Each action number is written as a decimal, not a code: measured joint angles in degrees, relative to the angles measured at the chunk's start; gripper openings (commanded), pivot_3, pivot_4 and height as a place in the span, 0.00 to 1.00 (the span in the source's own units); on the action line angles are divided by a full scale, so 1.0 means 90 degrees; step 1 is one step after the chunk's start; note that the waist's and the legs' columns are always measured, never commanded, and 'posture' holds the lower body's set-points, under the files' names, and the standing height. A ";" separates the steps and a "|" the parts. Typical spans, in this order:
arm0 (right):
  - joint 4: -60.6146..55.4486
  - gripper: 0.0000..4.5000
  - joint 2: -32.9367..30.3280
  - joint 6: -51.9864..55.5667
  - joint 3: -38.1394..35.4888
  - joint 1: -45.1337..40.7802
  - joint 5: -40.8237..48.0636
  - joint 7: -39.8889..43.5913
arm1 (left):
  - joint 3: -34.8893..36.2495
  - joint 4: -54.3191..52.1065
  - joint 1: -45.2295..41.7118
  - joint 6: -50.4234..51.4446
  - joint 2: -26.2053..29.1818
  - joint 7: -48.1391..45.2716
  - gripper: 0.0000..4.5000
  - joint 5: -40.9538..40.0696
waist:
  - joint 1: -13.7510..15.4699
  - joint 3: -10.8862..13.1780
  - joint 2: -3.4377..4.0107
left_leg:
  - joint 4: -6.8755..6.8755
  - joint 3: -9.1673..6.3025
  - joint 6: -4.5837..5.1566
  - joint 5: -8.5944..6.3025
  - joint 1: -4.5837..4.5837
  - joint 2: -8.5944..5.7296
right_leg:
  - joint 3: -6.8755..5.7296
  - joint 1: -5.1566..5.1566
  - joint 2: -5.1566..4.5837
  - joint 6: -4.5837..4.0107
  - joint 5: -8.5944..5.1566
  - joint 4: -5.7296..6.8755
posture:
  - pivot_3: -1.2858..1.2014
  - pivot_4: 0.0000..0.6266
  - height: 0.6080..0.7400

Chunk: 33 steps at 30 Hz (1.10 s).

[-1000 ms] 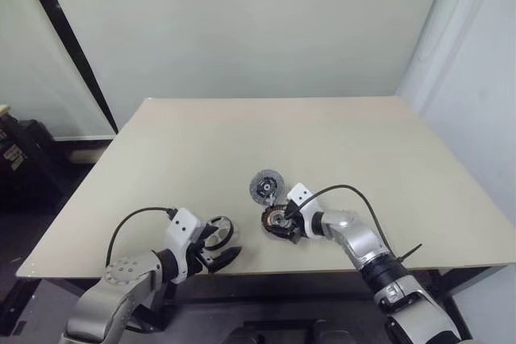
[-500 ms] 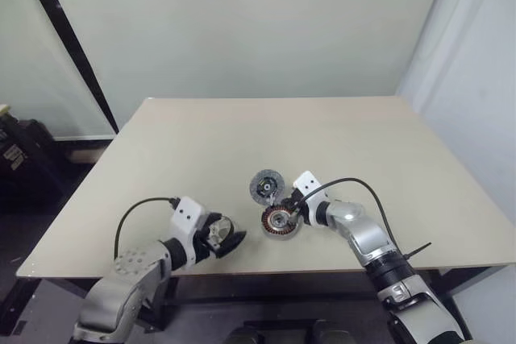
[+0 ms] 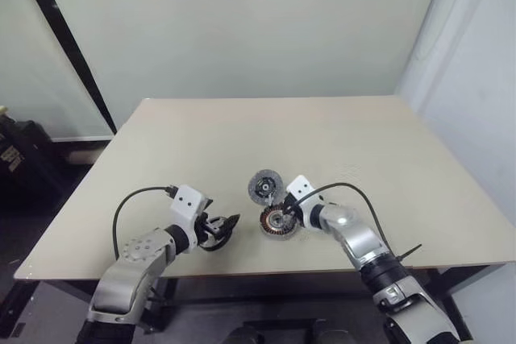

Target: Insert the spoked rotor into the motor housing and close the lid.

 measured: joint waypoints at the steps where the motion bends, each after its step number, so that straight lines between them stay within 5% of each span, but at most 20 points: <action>1: 0.0078 0.01 0.0021 -0.0030 0.0018 -0.0055 -0.0005 0.0001 | 0.0000 0.0014 0.0003 0.0000 -0.0007 0.0004 1.00 0.0003 | 0.0000 0.0000 0.0000 | 0.0000 0.0000 0.0000 0.0000 0.0000 0.0001 | 0.0000 0.0000 0.0000 0.0000 0.0000 0.0000 | 0.52 0.00 1.00; 16: 0.0882 0.01 0.0121 -0.0229 0.0388 -0.0420 -0.0360 0.0200 | 0.0052 0.0010 0.0191 -0.0019 -0.0045 0.0077 1.00 0.0005 | 0.0000 -0.0001 0.0001 | -0.0002 -0.0009 0.0000 0.0000 -0.0001 0.0000 | 0.0005 0.0000 -0.0002 0.0007 0.0005 0.0005 | 0.52 0.00 1.00; 33: 0.0168 0.01 -0.0469 0.0508 0.0464 -0.0328 -0.0478 0.0566 | 0.0060 0.0011 0.0174 -0.0095 -0.0080 0.0060 1.00 0.0005 | 0.0001 -0.0001 0.0001 | -0.0001 -0.0009 -0.0001 0.0000 0.0003 -0.0002 | 0.0005 0.0005 -0.0002 0.0007 0.0005 0.0005 | 0.52 0.00 1.00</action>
